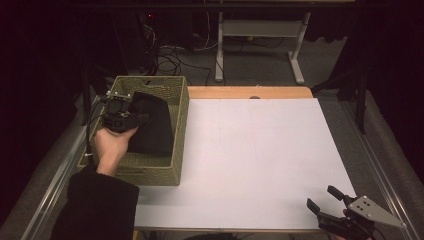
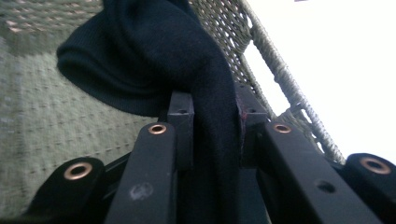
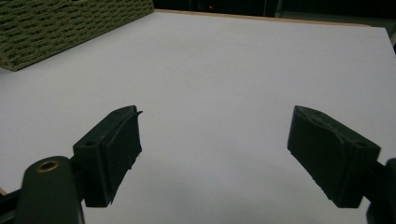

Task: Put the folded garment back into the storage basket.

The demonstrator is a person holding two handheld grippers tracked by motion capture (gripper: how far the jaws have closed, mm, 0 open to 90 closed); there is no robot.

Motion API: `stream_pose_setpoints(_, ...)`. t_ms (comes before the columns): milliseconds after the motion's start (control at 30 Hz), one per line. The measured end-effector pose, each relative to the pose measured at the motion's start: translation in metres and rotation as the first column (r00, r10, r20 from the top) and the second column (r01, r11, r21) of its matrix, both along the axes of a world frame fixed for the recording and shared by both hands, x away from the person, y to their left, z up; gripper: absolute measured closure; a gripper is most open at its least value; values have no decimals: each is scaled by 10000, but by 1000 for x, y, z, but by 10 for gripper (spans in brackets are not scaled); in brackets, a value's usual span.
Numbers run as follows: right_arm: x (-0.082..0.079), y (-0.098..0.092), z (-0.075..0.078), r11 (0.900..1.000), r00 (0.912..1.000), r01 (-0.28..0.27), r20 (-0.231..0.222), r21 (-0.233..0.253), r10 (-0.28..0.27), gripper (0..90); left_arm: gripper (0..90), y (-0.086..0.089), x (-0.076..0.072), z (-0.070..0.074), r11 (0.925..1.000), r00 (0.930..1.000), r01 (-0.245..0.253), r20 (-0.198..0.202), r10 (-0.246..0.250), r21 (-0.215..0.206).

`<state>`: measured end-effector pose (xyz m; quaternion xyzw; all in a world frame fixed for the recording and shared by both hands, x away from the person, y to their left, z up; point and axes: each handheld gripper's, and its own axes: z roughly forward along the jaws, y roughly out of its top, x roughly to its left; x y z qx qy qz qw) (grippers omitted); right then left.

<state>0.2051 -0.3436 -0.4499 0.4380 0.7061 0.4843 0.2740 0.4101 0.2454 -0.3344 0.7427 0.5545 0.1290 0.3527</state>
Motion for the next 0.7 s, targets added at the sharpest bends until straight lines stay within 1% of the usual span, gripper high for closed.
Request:
stream_pose_setpoints(67, 0, 0, 0, 10000, 10000, -3, -3, -11, 3, 178, 706, -1, 1, -1, 10000, 10000, 14, -34, -13, 50)
stream_pose_setpoints(100, 0, 0, 0, 10000, 10000, -5, 4, -12, 6, 177, 706, -4, 3, -4, 9999, 9999, 21, -126, -19, 153)
stream_pose_setpoints(167, -1, 0, 0, 10000, 10000, 29, -3, 54, -29, 178, 707, -6, 5, -6, 9999, 9998, 33, -195, -29, 164)
stream_pose_setpoints(267, -1, 0, 0, 10000, 10000, 22, -1, 41, -22, 178, 707, -7, 7, -8, 9999, 9997, 39, -226, -36, 134)
stream_pose_setpoints(467, -1, 0, 0, 10000, 10000, 16, -1, 55, -16, 178, 704, -11, 9, -12, 9997, 9993, 150, -352, -143, 210)
stream_pose_setpoints(533, -1, 0, 0, 10000, 10000, 18, 4, 44, -18, 178, 702, -12, 10, -14, 9994, 9991, 165, -397, -153, 291)
stream_pose_setpoints(600, -1, 0, 0, 10000, 10000, 17, 1, 58, -17, 178, 700, -12, 11, -18, 9985, 9989, 153, -461, -129, 518)
stream_pose_setpoints(633, -1, 0, 0, 10000, 10000, 7, 9, 60, -7, 177, 700, -12, 11, -18, 9985, 9989, 153, -461, -129, 518)
stream_pose_setpoints(700, -1, 0, 0, 10000, 10000, -16, 27, 72, 15, 177, 700, -9, 12, -23, 9980, 9982, 15, -603, 23, 624)
